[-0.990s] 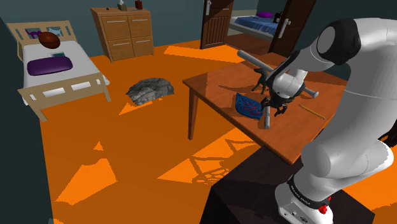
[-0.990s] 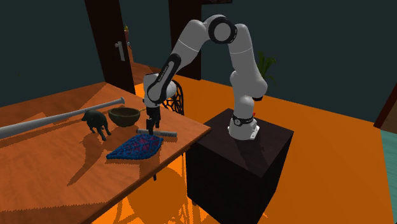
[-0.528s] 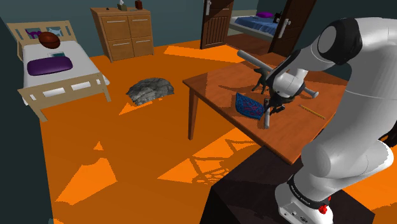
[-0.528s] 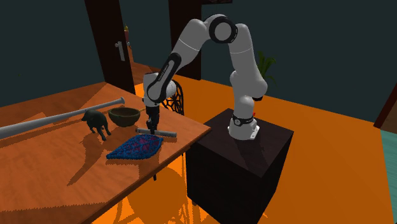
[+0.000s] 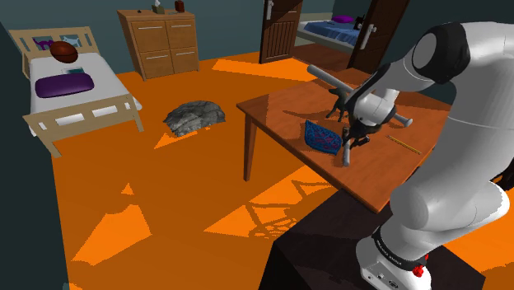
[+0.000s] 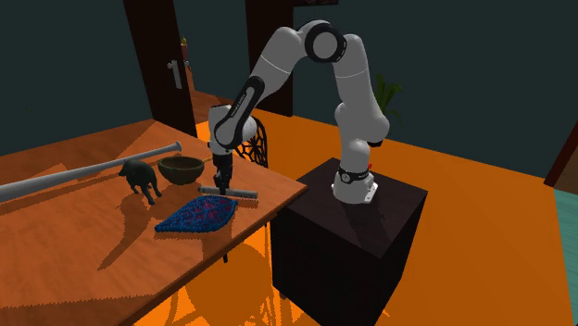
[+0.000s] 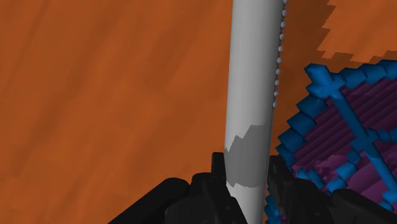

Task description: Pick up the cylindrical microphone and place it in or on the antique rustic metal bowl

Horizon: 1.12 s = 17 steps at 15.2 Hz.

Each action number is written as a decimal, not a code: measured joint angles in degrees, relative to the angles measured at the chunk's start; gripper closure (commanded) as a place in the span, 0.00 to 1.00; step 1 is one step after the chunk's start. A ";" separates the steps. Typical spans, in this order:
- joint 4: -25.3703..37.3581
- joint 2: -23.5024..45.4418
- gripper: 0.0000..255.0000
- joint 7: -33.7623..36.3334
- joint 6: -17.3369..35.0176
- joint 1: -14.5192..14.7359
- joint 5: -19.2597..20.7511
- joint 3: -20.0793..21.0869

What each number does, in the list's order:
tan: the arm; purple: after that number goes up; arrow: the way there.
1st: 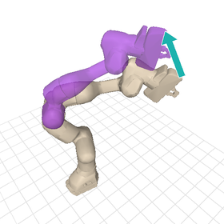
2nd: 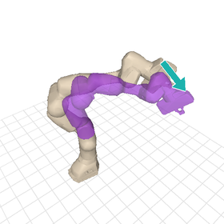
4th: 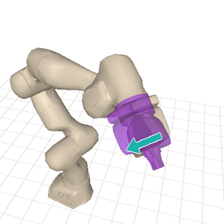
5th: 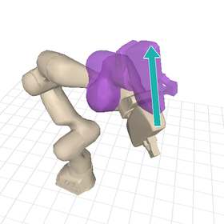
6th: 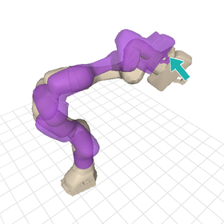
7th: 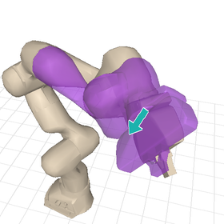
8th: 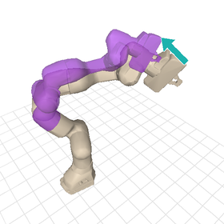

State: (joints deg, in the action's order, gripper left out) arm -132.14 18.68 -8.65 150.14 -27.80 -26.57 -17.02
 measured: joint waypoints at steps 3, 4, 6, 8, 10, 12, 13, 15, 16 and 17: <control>-0.31 -1.98 1.00 1.52 -1.50 0.71 1.79 -0.95; -0.27 -2.66 1.00 2.11 -2.13 0.95 2.47 -1.29; -0.51 -4.17 1.00 3.21 -3.21 1.40 3.81 -1.91; -0.26 -5.24 1.00 4.23 -4.38 1.73 4.95 -2.37; -0.28 -6.90 1.00 5.31 -5.81 2.01 6.45 -3.01; 0.00 -7.99 1.00 6.18 -7.03 2.20 7.55 -3.41; 0.13 -8.66 1.00 6.78 -7.71 2.37 8.19 -3.59; -0.06 -10.20 1.00 7.75 -8.85 2.58 9.44 -3.96; 0.08 -10.76 1.00 8.24 -9.45 2.69 9.96 -4.07; 0.46 -11.15 1.00 8.67 -10.14 2.76 10.41 -4.17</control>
State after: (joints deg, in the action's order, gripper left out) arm -131.68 7.53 0.02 140.00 -25.05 -16.16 -21.19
